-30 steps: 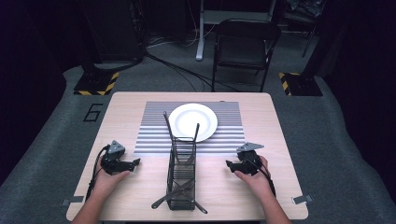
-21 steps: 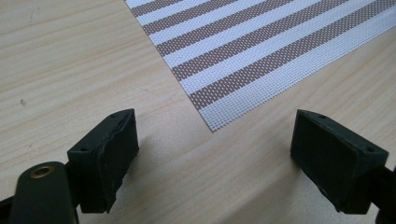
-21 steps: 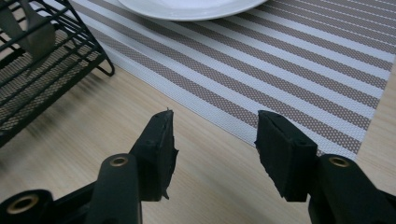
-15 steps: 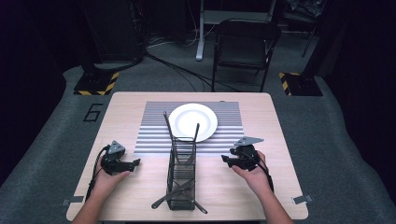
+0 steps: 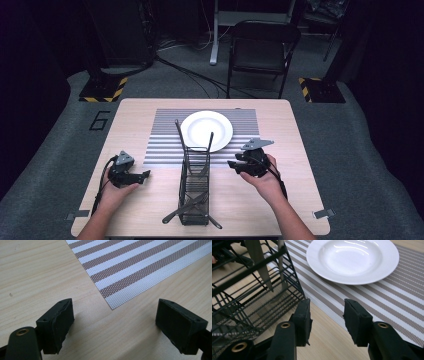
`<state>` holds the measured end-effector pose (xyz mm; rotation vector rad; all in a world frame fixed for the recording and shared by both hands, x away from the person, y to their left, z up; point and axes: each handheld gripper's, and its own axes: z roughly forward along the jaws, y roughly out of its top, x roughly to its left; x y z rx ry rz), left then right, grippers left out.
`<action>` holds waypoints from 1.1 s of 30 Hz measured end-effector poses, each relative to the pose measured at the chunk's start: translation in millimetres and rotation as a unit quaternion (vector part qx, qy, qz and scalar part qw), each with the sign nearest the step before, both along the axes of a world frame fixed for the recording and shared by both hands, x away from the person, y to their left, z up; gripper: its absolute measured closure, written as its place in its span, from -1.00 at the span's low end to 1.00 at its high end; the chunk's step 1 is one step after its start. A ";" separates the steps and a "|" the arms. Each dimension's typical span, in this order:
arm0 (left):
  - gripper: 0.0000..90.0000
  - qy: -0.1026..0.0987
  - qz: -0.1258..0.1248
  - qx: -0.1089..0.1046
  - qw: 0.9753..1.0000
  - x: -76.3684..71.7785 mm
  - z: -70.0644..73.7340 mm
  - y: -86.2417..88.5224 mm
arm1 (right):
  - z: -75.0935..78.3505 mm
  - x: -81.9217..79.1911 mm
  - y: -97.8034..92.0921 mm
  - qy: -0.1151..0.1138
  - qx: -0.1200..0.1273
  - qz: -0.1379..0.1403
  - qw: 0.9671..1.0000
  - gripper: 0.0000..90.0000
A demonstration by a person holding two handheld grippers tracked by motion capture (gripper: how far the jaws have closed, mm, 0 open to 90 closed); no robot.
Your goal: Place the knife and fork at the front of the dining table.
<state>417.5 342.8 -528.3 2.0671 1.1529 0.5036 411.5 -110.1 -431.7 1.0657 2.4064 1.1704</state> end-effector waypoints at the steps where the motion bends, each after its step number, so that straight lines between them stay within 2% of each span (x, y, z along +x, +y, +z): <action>1: -0.67 0.000 0.000 0.000 1.000 0.0 0.0 0.0 | 2.7 0.2 2.1 0.000 0.001 0.002 1.000 0.26; 6: -0.66 0.000 0.000 0.000 1.000 0.0 0.0 0.0 | 12.6 2.9 8.4 -0.004 0.006 0.010 1.000 0.27; 10: -0.66 0.000 0.000 0.000 1.000 0.0 0.0 0.0 | 23.1 5.5 14.9 -0.004 0.019 0.018 1.000 0.27; 19: -0.66 0.000 0.000 0.000 1.000 -0.1 0.0 -0.1 | 36.0 8.7 27.8 -0.005 0.025 0.030 0.999 0.24; 21: -0.66 0.000 0.000 -0.001 1.000 -0.1 0.0 -0.2 | 37.8 11.0 30.3 -0.010 0.029 0.036 0.999 0.23; 33: -0.66 0.000 -0.001 -0.002 1.000 -0.1 0.0 -0.2 | 36.0 20.8 51.4 0.004 0.036 0.050 0.998 0.27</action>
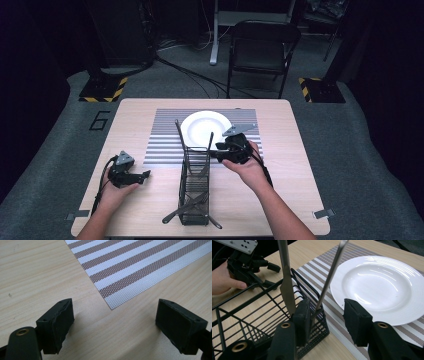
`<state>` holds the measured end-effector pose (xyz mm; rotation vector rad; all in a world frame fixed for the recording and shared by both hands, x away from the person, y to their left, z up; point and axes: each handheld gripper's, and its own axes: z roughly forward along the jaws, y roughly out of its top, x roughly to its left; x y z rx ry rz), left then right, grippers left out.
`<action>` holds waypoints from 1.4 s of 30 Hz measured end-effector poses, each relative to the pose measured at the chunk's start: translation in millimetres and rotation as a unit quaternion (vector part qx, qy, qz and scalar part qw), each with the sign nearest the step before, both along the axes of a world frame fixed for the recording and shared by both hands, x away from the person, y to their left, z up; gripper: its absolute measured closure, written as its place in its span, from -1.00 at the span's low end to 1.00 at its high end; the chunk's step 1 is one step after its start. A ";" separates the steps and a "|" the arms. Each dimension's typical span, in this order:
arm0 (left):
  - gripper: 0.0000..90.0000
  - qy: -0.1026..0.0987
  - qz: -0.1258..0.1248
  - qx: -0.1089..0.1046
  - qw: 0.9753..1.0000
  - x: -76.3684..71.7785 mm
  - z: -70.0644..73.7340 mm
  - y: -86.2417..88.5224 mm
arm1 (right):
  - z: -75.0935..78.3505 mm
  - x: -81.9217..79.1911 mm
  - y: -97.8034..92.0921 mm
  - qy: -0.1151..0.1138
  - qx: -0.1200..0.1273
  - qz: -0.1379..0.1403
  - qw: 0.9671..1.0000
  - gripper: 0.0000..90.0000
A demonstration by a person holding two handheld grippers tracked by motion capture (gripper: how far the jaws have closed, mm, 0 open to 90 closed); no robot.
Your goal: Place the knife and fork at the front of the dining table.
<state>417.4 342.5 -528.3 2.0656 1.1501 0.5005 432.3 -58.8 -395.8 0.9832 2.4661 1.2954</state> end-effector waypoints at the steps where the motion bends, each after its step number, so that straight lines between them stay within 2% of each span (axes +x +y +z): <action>1: -0.66 0.000 -0.001 0.000 1.000 0.0 0.0 0.0 | -0.5 0.8 2.3 0.002 -0.002 0.000 1.000 0.27; 8: -0.66 -0.002 -0.001 -0.002 1.000 -0.1 -0.5 -0.4 | -3.0 7.6 13.9 0.002 -0.004 0.012 1.000 0.40; 11: -0.66 -0.001 -0.003 -0.002 1.000 0.0 -0.2 0.0 | -3.3 11.6 17.5 0.001 -0.001 0.019 1.000 0.51; 16: -0.66 -0.001 -0.004 -0.002 1.000 0.0 -0.3 0.2 | -1.8 10.9 20.6 0.006 -0.001 0.022 1.000 0.62; 22: -0.66 -0.001 -0.005 -0.002 1.000 0.1 -0.2 0.3 | 1.2 7.7 21.3 -0.003 -0.003 0.020 1.000 0.81; 30: -0.66 -0.001 -0.005 -0.002 1.000 0.1 -0.3 0.2 | 4.3 -1.2 22.5 -0.033 -0.014 0.014 0.999 0.80; 33: -0.66 -0.001 -0.005 -0.002 1.000 0.1 -0.3 0.2 | 6.8 -7.2 25.9 -0.045 -0.014 0.020 0.999 0.82; 42: -0.66 -0.001 -0.005 -0.002 1.000 0.1 -0.3 0.2 | 3.8 -11.9 35.9 -0.039 -0.011 0.041 0.998 0.82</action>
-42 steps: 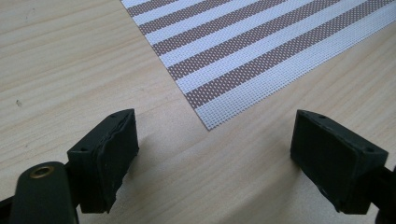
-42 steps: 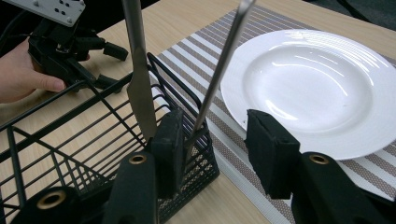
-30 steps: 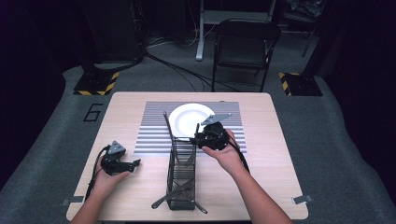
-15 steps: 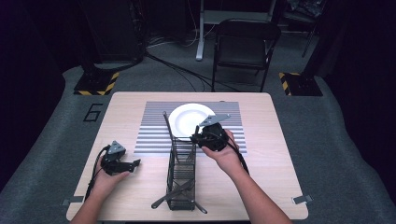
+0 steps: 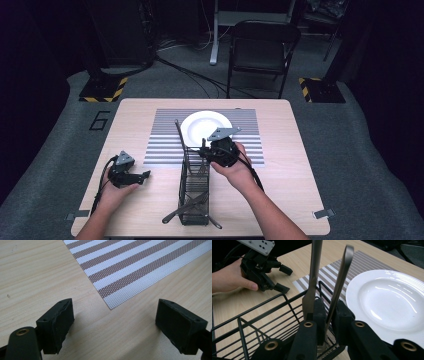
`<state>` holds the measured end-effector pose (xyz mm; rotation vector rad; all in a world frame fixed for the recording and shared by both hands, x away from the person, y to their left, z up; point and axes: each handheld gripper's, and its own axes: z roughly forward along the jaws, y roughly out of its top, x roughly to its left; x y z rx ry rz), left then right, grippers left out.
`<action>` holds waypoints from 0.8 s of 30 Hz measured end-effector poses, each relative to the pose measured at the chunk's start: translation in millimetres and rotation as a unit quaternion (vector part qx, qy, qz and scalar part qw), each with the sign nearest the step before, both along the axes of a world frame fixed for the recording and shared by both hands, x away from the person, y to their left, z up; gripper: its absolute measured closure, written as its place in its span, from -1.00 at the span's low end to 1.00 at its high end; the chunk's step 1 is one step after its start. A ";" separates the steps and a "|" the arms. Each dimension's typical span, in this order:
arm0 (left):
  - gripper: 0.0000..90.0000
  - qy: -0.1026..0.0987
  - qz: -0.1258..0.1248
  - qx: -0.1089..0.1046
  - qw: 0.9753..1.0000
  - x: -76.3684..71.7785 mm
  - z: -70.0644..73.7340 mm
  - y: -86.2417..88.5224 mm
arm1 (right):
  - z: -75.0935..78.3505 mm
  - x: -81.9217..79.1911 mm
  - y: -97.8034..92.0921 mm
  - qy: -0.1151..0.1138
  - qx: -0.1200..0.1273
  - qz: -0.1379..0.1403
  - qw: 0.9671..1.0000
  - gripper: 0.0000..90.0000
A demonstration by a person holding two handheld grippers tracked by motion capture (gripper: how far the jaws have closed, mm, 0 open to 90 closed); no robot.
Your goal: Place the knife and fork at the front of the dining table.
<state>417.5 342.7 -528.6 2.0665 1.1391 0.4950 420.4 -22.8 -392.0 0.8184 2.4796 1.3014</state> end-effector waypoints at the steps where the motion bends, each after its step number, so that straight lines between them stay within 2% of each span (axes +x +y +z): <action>1: -0.66 0.000 0.000 0.000 1.000 0.0 0.0 0.0 | -2.2 0.0 1.7 0.002 -0.004 0.004 1.000 0.82; 6: -0.66 0.000 0.000 0.000 1.000 0.0 0.0 0.0 | -8.0 -0.9 4.4 0.008 -0.008 0.004 1.000 0.82; 13: -0.66 0.000 0.000 0.000 1.000 0.0 0.0 0.0 | -16.1 -2.1 8.6 0.015 -0.027 0.007 0.999 0.82; 24: -0.66 0.000 0.000 0.000 1.000 0.0 0.0 0.0 | -23.8 -2.2 17.5 0.008 -0.053 0.017 0.998 0.91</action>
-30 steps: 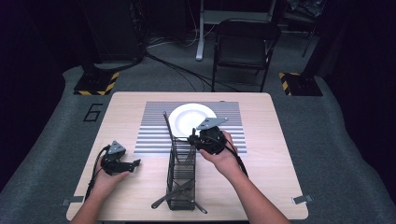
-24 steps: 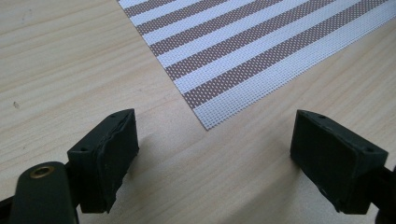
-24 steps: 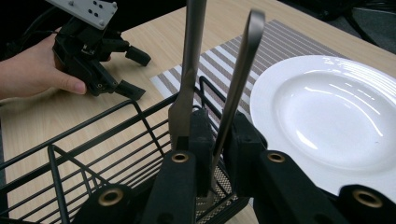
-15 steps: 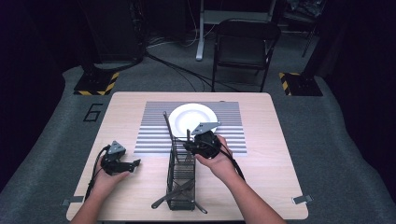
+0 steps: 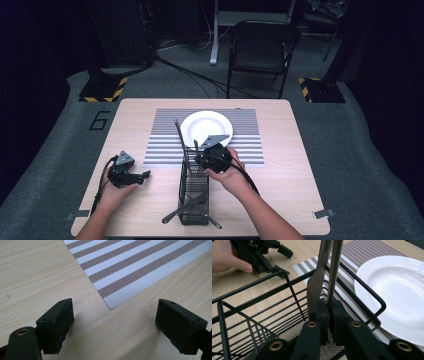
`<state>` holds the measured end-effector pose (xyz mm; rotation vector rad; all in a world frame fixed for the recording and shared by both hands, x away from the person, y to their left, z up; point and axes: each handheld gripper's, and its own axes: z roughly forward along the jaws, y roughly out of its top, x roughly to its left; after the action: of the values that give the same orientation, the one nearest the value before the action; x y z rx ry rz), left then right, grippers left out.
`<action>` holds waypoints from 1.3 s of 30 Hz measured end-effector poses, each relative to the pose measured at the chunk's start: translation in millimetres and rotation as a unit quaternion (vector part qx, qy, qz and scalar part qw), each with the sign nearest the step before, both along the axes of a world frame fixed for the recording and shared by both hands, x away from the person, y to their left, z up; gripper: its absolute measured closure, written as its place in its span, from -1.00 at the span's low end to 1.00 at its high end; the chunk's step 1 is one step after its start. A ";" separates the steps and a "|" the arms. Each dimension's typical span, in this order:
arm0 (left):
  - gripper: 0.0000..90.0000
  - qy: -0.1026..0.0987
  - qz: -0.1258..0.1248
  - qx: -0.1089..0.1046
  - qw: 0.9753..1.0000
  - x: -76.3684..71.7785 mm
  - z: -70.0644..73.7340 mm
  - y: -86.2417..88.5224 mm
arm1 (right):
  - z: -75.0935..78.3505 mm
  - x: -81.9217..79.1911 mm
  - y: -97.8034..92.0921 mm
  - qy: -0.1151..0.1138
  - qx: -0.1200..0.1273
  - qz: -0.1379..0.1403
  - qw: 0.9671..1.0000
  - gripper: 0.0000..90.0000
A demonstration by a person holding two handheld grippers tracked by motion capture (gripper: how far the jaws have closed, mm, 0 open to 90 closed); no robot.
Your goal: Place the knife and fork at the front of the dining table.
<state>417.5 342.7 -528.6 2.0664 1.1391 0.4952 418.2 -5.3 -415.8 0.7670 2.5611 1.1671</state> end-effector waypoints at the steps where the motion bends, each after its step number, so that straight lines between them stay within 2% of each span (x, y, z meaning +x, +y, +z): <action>1: -0.66 0.000 0.000 0.000 1.000 0.0 0.0 0.0 | 0.0 0.1 0.2 0.001 0.001 -0.001 1.000 0.91; 7: -0.66 0.000 0.000 0.000 1.000 0.0 0.0 0.0 | -0.8 1.4 -0.4 0.008 0.002 -0.007 1.000 0.92; 10: -0.66 0.000 0.000 0.000 1.000 0.0 0.0 0.0 | -0.2 1.6 -1.3 0.006 0.000 -0.005 1.000 0.93; 13: -0.66 0.000 0.000 0.000 1.000 0.0 0.0 0.0 | 1.7 2.4 -2.8 0.002 0.008 -0.002 1.000 0.94; 15: -0.66 -0.001 0.001 0.000 1.000 0.0 -0.1 -0.2 | 5.1 1.8 -3.6 0.009 0.014 -0.002 1.000 0.94; 28: -0.66 0.000 0.000 0.000 1.000 0.0 0.0 0.0 | 34.3 -0.3 -10.3 0.005 0.032 0.001 0.999 0.94; 37: -0.66 0.000 0.000 0.000 1.000 0.0 0.0 0.0 | 55.8 -1.1 -16.1 0.022 0.049 0.003 0.999 0.94; 39: -0.66 0.000 0.000 0.000 1.000 0.0 0.0 0.0 | 60.3 -1.3 -16.3 0.018 0.048 0.007 0.999 0.94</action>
<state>417.5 342.7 -528.6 2.0666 1.1391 0.4950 416.9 -21.7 -355.5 0.7986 2.5601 1.3013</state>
